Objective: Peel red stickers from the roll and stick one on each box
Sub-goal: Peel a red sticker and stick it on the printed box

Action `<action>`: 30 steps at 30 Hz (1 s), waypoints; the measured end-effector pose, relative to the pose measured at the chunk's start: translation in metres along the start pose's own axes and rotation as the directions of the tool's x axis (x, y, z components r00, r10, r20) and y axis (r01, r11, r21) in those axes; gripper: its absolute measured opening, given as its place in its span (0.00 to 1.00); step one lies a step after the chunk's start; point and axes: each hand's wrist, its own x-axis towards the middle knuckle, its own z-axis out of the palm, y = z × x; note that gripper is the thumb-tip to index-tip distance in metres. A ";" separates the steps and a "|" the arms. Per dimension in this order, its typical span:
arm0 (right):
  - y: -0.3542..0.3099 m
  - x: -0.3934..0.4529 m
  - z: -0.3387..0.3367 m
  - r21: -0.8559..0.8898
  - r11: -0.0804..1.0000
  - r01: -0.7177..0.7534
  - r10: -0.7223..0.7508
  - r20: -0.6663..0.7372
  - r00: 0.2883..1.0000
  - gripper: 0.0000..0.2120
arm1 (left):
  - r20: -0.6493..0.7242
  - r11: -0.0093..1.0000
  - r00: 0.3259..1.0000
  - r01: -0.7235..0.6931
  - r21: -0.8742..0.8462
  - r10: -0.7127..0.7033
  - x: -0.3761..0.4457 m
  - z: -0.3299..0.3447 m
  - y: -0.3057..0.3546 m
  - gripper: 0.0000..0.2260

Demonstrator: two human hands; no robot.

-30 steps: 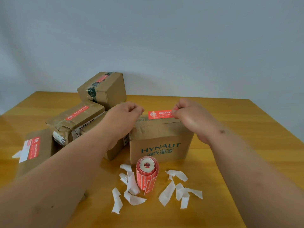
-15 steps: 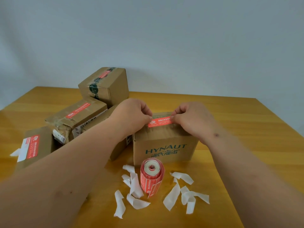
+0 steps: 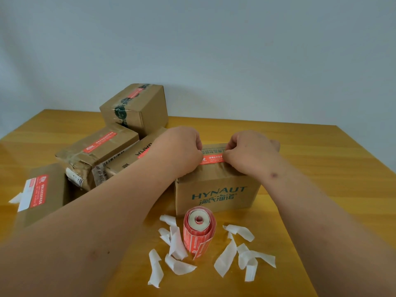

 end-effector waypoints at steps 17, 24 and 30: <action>0.000 -0.005 0.002 -0.231 0.965 0.128 -0.152 -0.087 0.985 0.10 | -0.021 0.995 1.000 -0.019 0.101 0.021 0.000 0.002 0.002 0.05; 0.006 -0.011 0.005 -0.249 0.959 0.138 -0.192 -0.207 0.959 0.15 | -0.071 0.993 0.996 -0.053 0.109 0.061 0.004 0.006 -0.010 0.06; 0.020 -0.003 0.005 0.217 0.974 0.070 -0.028 -0.190 0.981 0.30 | -0.074 0.999 0.997 -0.033 -0.008 0.032 0.006 0.009 -0.020 0.07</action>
